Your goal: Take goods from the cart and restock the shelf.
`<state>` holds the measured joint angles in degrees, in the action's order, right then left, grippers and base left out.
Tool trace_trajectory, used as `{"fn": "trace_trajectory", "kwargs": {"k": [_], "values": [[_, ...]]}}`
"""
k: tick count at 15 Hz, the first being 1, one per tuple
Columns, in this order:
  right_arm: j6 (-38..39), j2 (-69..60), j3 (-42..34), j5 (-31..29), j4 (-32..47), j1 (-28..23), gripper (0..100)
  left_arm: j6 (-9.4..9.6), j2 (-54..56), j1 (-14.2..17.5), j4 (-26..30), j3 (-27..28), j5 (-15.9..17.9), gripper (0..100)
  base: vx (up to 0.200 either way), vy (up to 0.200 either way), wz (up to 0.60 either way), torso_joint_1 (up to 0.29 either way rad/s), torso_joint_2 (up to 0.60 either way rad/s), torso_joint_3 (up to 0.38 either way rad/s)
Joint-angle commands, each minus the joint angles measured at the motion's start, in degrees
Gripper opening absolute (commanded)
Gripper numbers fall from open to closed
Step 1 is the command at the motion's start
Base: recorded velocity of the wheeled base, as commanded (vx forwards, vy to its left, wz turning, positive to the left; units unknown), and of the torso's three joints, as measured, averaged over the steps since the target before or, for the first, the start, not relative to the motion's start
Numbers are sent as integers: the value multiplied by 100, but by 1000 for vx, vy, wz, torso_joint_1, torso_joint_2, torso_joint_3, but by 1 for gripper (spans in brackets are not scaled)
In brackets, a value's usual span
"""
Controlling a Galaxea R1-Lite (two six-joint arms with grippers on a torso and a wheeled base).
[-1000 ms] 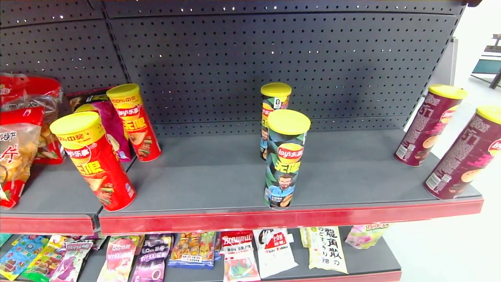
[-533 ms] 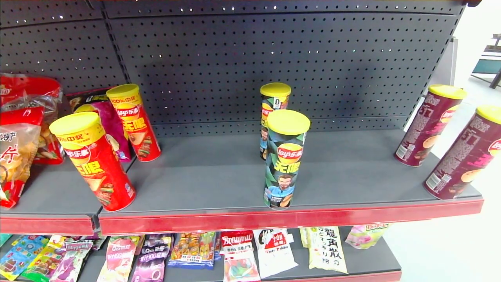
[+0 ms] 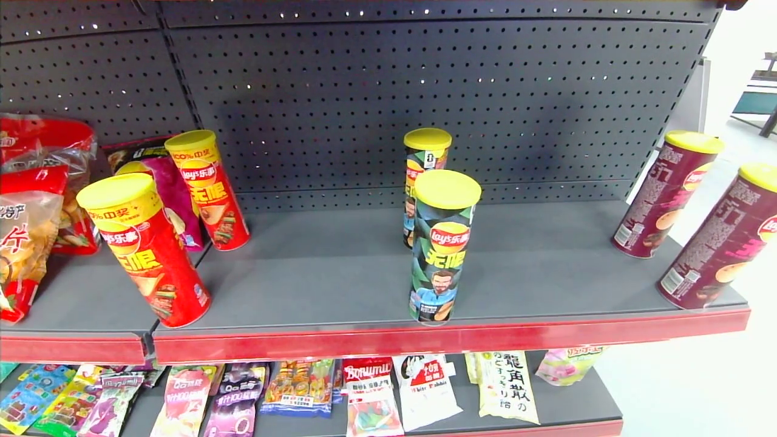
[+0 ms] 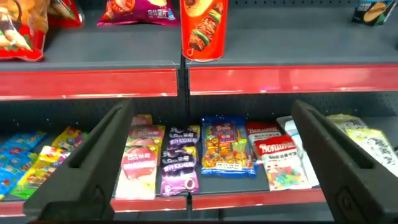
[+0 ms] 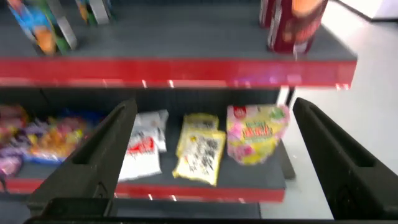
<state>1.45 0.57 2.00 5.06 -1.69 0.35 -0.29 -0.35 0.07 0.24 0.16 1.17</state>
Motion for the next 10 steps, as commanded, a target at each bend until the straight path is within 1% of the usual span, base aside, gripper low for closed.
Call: {"fn": "trace_trajectory", "kwargs": {"k": [1,2,3,4,5,7,8,10], "values": [[576,1156,1162,4,-191,61,100,47,0,1,2,2,15,100,0,0,0,0,0,0],[523,1753,1751,30,-147,123,100,73,0,1,2,2,24,100,0,0,0,0,0,0],[382,1894,1786,101,-147,140,100,73,0,1,2,2,24,100,0,0,0,0,0,0],[-163,2412,1804,452,-200,184,100,73,0,1,2,2,24,100,0,0,0,0,0,0],[-294,2940,1945,786,-270,334,100,82,0,1,2,2,24,100,0,0,0,0,0,0],[-294,3546,2156,1366,-296,887,100,82,0,1,2,2,24,100,0,0,0,0,0,0],[-303,3898,2199,1375,-305,1204,100,82,0,1,2,2,24,100,0,0,0,0,0,0],[-294,4460,2261,1375,-305,1582,100,82,0,1,2,2,24,100,0,0,0,0,0,0]]}}
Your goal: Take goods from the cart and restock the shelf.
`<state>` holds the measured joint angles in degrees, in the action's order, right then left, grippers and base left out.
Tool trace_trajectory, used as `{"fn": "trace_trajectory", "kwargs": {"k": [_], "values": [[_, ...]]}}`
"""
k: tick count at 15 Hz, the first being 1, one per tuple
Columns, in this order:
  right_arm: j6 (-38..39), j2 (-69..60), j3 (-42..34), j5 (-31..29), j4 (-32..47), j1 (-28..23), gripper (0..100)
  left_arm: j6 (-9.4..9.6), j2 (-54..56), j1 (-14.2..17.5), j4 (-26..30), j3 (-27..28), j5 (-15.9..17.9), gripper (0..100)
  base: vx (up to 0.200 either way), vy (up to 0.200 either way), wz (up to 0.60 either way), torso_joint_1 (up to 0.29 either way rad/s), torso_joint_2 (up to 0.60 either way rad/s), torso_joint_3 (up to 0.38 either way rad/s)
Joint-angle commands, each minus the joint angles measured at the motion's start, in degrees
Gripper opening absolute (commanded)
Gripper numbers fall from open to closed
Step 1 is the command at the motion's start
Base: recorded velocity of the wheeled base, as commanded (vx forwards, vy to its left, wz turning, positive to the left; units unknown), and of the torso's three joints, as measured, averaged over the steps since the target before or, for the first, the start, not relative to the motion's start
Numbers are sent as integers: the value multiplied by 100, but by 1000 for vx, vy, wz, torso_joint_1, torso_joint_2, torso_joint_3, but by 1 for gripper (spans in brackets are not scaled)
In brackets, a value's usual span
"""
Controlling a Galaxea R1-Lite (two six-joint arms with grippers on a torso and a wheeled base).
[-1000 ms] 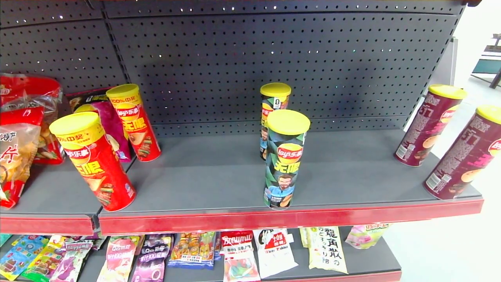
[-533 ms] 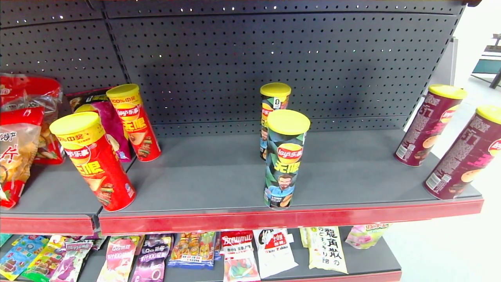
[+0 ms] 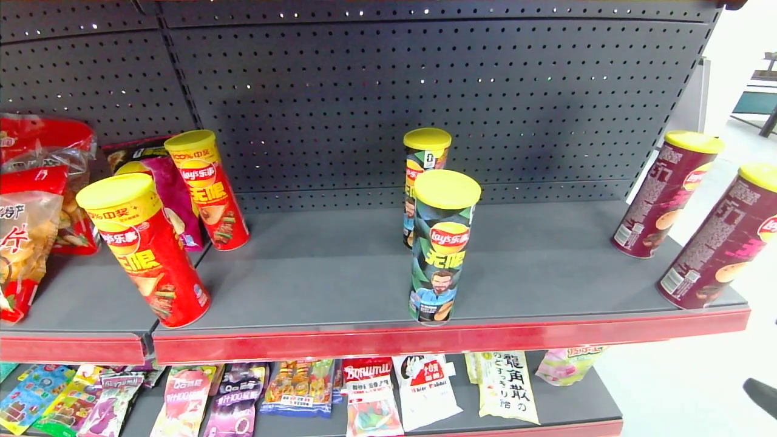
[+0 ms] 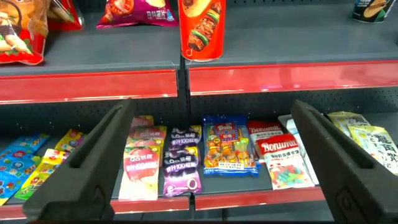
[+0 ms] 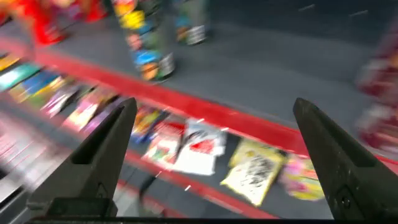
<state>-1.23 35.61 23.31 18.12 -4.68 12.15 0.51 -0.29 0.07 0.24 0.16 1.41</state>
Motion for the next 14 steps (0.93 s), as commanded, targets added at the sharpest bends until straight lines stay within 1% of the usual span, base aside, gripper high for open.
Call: {"fn": "trace_trajectory", "kwargs": {"k": [1,4,5,6,7,9,10,13,14], "values": [[-26,1185,156,69,-15,472,100,2,-6,1,2,2,-1,100,0,0,0,0,0,0],[-9,2231,341,69,-42,604,100,2,-6,1,2,2,-1,100,0,0,0,0,0,0],[9,2407,332,69,-121,604,100,2,-6,1,2,2,-1,100,0,0,0,0,0,0],[35,2679,306,61,-305,586,100,2,-6,1,2,2,-1,100,0,0,0,0,0,0],[62,3128,341,25,-666,604,100,2,-6,1,2,2,-1,100,0,0,0,0,0,0],[62,3514,332,-124,-956,630,100,2,-6,1,2,2,-1,100,0,0,0,0,0,0],[88,4007,385,-309,-1044,753,100,2,-6,1,2,2,-1,100,0,0,0,0,0,0],[88,4710,737,-528,-1281,780,100,2,-6,1,2,2,-1,100,0,0,0,0,0,0],[123,4894,851,-625,-1290,885,100,2,-6,1,2,2,-1,100,0,0,0,0,0,0]]}}
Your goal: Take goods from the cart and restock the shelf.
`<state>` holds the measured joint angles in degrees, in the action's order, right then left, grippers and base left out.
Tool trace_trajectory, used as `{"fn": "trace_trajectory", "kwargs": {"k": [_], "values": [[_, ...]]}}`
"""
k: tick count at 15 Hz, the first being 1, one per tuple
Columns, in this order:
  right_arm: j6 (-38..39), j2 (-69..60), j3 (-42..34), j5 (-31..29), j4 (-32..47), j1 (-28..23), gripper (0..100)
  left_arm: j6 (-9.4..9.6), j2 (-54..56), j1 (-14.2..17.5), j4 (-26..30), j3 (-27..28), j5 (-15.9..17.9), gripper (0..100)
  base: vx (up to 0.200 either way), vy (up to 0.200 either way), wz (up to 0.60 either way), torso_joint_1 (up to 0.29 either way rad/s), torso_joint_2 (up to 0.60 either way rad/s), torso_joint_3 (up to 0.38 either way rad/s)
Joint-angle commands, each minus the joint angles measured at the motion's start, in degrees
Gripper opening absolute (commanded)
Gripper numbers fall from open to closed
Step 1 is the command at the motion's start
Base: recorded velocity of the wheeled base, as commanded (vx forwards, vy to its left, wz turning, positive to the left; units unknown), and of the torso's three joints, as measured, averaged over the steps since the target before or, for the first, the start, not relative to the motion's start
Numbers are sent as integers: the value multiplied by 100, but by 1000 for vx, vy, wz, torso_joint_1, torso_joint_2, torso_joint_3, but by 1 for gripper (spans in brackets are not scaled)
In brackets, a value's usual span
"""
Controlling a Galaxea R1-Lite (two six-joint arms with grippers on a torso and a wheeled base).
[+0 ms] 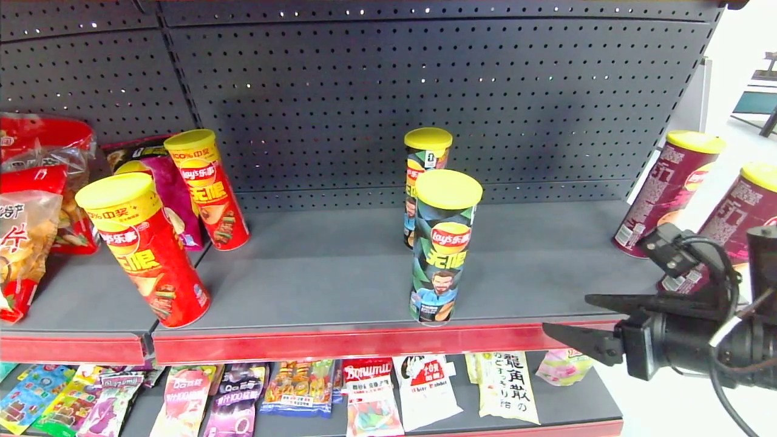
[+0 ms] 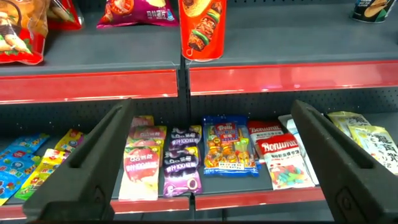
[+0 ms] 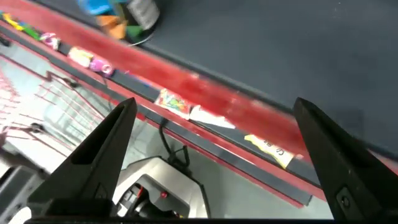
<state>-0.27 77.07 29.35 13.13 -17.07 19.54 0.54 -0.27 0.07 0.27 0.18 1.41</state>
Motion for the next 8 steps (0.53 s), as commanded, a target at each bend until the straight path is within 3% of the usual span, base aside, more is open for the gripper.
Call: {"fn": "trace_trajectory", "kwargs": {"k": [1,4,8], "values": [[141,889,360,-188,-51,217,100,-1,-8,1,0,-1,-1,100,0,0,0,0,0,0],[405,1381,730,-627,-60,577,100,-1,-8,1,0,-1,-1,100,0,0,0,0,0,0],[414,1785,958,-715,-192,656,100,-1,-8,1,0,-1,-1,100,0,0,0,0,0,0]]}}
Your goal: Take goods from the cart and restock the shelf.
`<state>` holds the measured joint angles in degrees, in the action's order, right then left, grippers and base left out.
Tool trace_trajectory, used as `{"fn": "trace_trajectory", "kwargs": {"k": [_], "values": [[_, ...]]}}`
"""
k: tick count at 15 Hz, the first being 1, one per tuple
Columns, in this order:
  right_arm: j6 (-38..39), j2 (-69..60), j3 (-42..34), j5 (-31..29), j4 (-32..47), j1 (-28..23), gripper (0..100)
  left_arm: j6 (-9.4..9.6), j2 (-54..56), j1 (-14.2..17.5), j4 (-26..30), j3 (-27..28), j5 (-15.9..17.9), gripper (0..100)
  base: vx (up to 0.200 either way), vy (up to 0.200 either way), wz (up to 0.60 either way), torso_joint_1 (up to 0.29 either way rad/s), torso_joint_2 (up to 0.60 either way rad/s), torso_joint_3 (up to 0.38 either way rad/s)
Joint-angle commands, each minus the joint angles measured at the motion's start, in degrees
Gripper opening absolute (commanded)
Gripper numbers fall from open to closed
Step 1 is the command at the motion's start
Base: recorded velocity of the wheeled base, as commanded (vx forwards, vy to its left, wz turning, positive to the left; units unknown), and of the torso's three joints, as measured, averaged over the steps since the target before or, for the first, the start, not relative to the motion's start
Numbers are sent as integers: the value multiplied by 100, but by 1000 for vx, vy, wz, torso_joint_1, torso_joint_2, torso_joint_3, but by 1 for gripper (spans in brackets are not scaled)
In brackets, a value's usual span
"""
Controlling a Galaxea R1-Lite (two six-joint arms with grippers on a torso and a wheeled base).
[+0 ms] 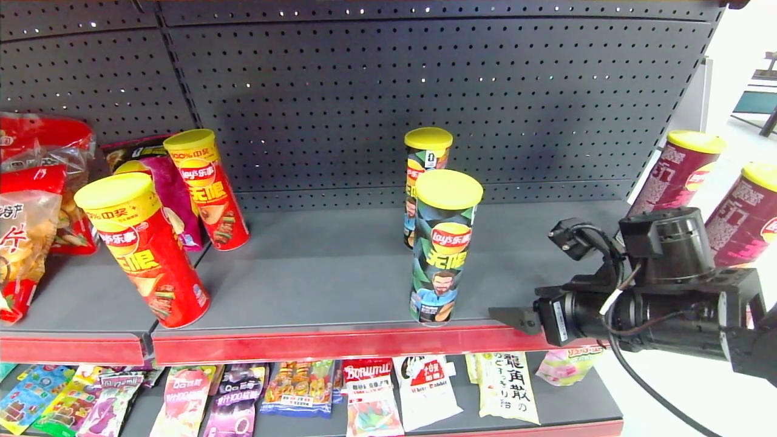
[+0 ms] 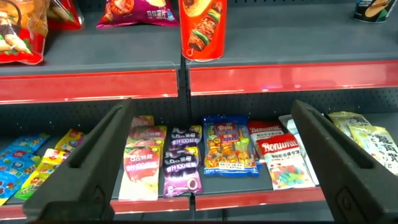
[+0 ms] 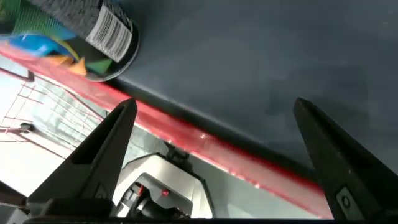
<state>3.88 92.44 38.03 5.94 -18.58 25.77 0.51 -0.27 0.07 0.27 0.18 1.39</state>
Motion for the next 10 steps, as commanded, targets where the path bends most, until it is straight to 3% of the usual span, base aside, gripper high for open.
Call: {"fn": "trace_trajectory", "kwargs": {"k": [1,10], "values": [[8,362,196,-66,-49,77,100,2,-8,1,0,-1,2,100,0,0,0,0,0,0],[61,898,617,-479,-41,350,100,2,-8,1,0,-1,2,100,0,0,0,0,0,0]]}}
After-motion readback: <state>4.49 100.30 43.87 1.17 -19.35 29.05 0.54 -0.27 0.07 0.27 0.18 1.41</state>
